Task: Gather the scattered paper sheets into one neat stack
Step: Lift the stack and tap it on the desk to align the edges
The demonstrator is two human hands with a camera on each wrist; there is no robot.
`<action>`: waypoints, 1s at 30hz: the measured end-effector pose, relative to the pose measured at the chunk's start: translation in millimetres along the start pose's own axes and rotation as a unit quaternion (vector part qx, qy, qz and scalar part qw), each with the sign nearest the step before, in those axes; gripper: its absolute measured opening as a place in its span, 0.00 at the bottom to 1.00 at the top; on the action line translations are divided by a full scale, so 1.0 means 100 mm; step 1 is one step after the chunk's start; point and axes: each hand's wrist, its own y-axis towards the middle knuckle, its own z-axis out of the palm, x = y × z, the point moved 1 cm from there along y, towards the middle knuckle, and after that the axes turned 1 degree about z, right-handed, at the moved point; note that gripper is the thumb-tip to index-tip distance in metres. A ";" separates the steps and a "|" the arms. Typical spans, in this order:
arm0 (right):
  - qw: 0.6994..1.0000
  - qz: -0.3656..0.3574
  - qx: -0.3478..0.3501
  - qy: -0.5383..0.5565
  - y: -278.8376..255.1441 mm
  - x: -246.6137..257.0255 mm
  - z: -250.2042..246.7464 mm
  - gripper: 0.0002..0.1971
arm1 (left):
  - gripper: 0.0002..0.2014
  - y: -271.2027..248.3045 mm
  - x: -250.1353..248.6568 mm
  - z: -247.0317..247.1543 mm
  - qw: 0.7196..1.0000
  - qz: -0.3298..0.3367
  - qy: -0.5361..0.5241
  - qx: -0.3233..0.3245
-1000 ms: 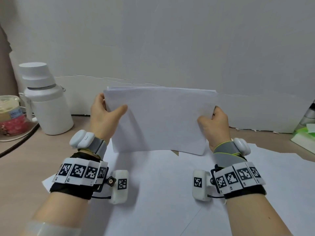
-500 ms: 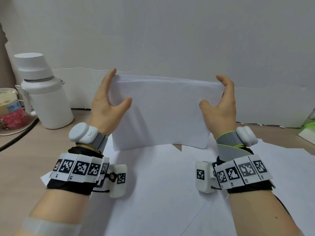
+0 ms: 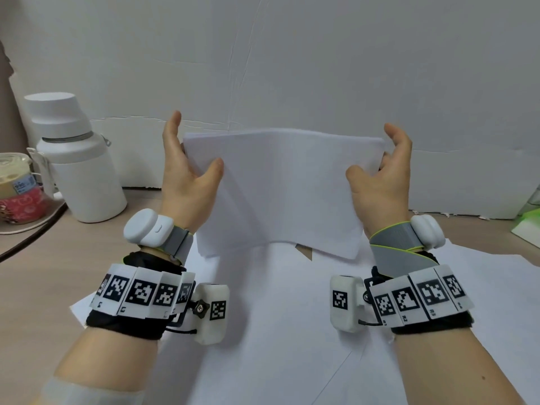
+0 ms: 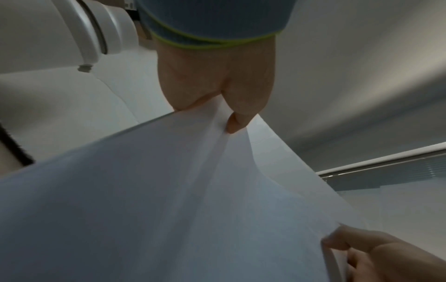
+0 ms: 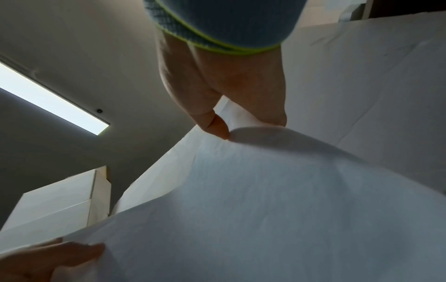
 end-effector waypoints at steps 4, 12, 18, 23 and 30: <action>1.000 0.015 -0.005 -0.006 0.01 0.02 0.02 0.38 | 0.45 0.03 0.01 -0.02 0.999 -0.008 0.028 -0.019; 0.996 0.063 0.044 -0.050 0.01 -0.16 0.03 0.49 | 0.51 -0.08 0.22 0.02 0.993 -0.117 -0.001 -0.028; 0.976 0.203 0.018 0.072 0.01 -0.25 0.00 0.18 | 0.40 -0.03 0.40 -0.06 0.970 -0.229 -0.070 -0.040; 0.978 0.176 0.012 0.113 0.03 -0.21 0.00 0.12 | 0.23 -0.04 0.25 -0.01 0.985 -0.163 -0.051 -0.004; 0.979 0.193 0.057 0.039 0.02 -0.32 0.00 0.12 | 0.12 -0.08 0.24 -0.01 0.986 -0.165 0.003 0.005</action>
